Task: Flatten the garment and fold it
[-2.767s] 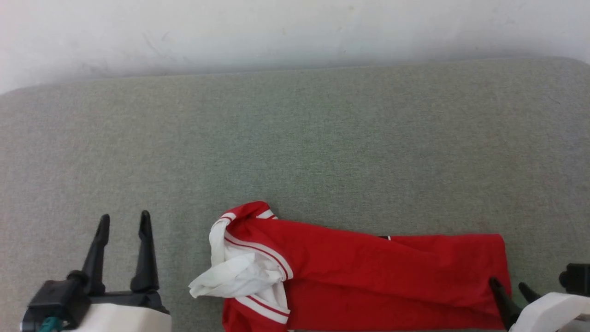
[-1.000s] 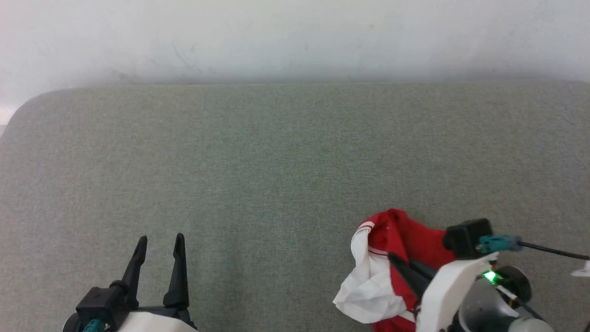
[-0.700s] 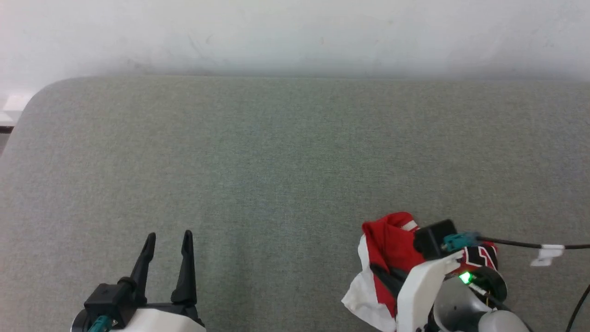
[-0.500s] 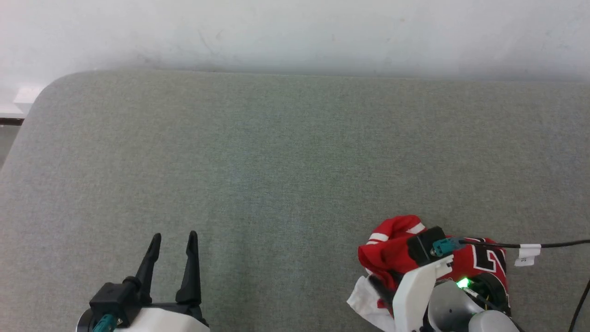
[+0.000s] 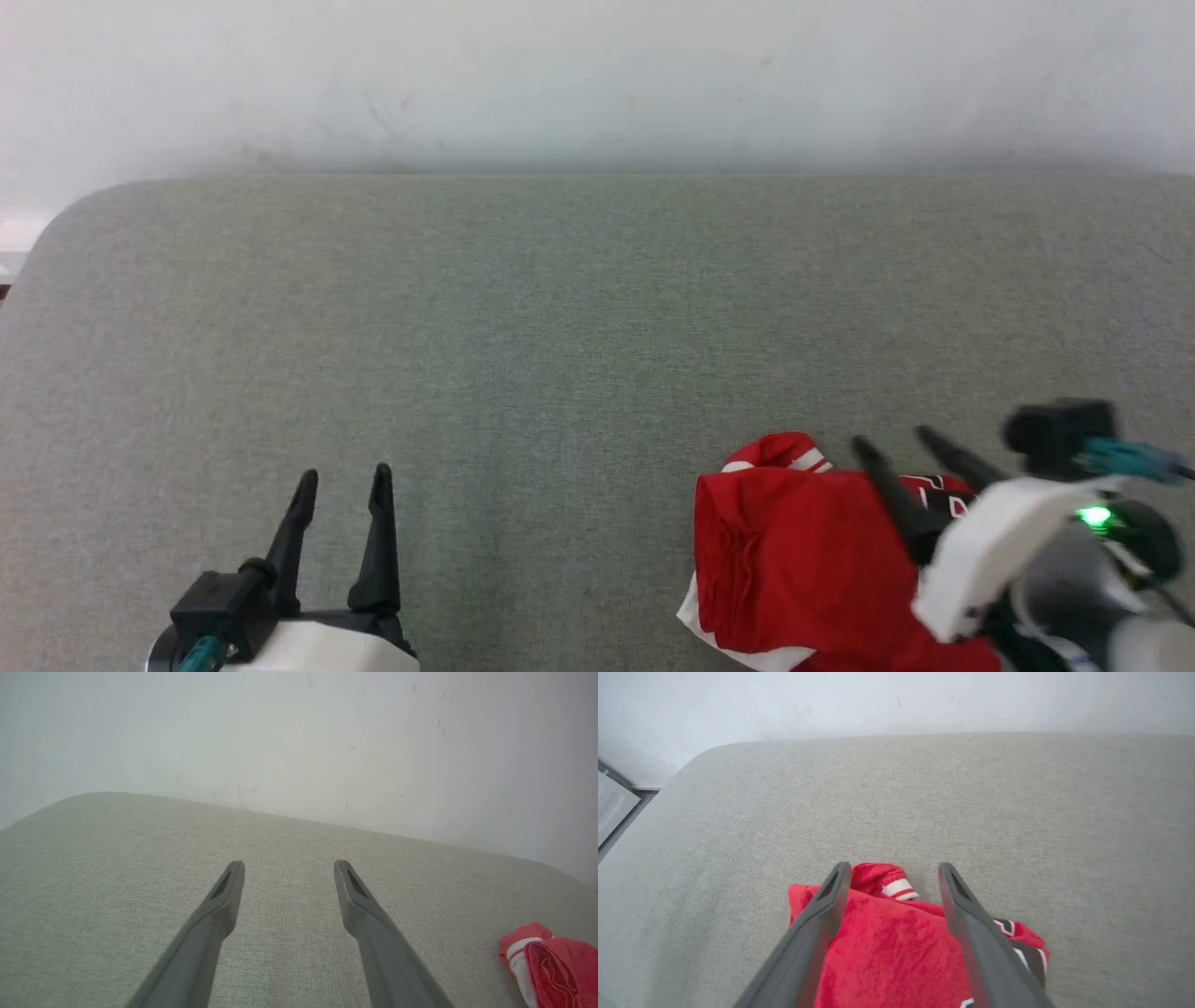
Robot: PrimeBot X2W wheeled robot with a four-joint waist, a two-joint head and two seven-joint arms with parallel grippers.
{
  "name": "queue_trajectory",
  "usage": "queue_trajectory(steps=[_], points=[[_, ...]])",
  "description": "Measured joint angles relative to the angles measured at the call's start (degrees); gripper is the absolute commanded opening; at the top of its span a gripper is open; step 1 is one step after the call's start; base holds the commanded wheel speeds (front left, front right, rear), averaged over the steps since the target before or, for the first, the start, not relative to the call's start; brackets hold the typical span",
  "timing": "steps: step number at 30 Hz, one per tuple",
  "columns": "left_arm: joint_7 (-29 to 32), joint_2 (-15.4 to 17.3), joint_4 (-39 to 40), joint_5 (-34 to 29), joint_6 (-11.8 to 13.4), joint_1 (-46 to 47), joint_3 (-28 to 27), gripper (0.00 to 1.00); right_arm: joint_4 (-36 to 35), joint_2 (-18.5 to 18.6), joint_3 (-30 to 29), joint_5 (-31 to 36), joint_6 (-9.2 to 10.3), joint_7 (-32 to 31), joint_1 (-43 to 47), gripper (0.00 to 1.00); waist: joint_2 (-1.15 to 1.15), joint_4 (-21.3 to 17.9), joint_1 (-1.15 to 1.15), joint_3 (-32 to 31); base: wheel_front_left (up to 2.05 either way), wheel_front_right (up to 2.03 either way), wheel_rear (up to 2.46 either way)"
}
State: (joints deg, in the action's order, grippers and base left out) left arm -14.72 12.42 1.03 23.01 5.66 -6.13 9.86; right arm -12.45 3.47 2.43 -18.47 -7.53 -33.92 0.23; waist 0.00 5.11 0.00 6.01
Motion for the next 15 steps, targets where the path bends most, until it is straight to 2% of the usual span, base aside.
queue_trajectory(steps=[2,5,7,15], points=[[0.0,0.2,1.2,-0.3,0.0,0.0,-0.4,1.0,-3.0,0.5,-2.9,0.1,-0.01,2.8,1.9,1.0,0.0,-0.6,0.0,0.2,0.0,0.0,0.0],[0.0,0.7,2.6,-0.6,0.0,0.0,-0.9,1.0,-3.7,2.6,-6.7,2.6,0.0,5.3,5.8,1.0,0.0,-1.1,0.0,1.1,0.0,0.0,0.0],[0.0,0.9,3.0,-1.0,0.0,0.0,-1.1,1.0,-2.3,2.4,-8.6,2.3,0.0,6.7,7.6,1.0,0.0,-1.5,0.0,1.8,0.0,0.0,0.0],[0.2,2.0,3.3,-1.2,-0.1,0.1,-0.9,1.0,7.8,1.5,-7.4,2.4,0.0,8.3,8.2,1.0,0.0,-1.9,0.0,3.0,0.0,0.0,0.0]])
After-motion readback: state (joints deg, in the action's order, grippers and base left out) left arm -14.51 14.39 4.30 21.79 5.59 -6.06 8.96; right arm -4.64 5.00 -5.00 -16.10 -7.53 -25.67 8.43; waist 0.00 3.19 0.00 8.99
